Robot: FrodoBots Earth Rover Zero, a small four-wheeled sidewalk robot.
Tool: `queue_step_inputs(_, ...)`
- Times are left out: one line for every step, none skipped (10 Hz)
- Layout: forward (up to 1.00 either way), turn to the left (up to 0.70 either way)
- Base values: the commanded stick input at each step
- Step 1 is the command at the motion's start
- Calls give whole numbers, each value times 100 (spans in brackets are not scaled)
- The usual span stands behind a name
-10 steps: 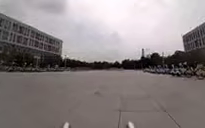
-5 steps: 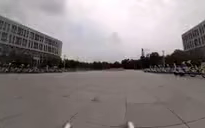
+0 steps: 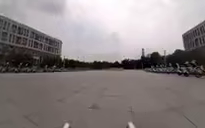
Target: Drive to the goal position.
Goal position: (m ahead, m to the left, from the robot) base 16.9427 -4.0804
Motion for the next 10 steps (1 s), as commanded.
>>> queue_step_inputs(85, 0)
queue_step_inputs(85, 0)
queue_step_inputs(85, 0)
queue_step_inputs(85, 0)
queue_step_inputs(85, 0)
queue_step_inputs(85, 0)
queue_step_inputs(85, 0)
queue_step_inputs(85, 0)
queue_step_inputs(85, 0)
queue_step_inputs(85, 0)
